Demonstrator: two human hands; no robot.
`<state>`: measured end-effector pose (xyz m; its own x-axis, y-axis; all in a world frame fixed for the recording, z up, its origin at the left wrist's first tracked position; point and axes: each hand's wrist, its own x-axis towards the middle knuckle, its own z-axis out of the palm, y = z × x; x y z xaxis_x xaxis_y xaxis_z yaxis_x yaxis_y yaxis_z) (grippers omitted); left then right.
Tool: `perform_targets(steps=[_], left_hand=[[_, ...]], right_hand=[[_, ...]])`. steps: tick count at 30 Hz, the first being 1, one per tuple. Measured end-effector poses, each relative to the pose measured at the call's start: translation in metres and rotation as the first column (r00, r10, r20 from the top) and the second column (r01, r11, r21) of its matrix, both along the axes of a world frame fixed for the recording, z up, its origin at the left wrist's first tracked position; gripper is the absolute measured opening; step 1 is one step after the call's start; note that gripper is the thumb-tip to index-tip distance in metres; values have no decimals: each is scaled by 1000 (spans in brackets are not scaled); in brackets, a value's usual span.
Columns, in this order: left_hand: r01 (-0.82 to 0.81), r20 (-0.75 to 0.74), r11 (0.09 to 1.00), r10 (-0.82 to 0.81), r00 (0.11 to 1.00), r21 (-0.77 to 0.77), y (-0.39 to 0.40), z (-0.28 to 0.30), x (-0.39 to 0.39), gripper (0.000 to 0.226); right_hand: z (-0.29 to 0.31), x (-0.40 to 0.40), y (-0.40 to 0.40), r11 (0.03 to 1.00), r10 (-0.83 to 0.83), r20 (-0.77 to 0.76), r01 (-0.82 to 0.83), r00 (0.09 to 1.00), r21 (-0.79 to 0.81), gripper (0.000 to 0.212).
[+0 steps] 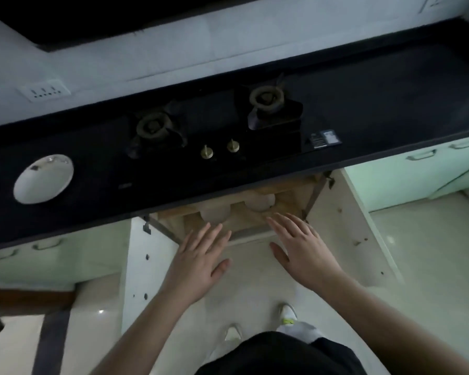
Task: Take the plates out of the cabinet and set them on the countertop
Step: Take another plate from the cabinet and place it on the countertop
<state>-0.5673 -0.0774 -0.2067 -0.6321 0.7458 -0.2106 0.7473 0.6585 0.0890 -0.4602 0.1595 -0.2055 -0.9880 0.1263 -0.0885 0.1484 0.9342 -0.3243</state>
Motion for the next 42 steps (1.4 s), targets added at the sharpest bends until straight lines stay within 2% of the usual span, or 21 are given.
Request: perform_targets(steps=[5,10,21,29,37,42], left_hand=[[-103,18,995,103,995,2,-12,-7,13,71],[-133,35,991,133,991,-3,-35,-16,13,73],[-127,34,992,127,991,3,-77,-40,-19,72],[-118,30,992,119,992,-31,-55,-63,-53,70],[-177,52,979,182,982,-98,-2,-148,-90,68],[-197,67,973,205,976,-120,16,-223,-109,70]], right_hand=[[-6,-13,4,995,99,32,-99,995,-12,58],[-11,-23,-11,990,139,76,-138,987,-11,58],[-31,-50,-69,988,151,113,-151,982,-8,59],[-65,-80,-55,981,192,165,-188,967,-42,57],[-145,-141,-21,969,244,175,-244,954,-23,54],[-211,-167,-13,959,280,203,-281,938,-26,54]])
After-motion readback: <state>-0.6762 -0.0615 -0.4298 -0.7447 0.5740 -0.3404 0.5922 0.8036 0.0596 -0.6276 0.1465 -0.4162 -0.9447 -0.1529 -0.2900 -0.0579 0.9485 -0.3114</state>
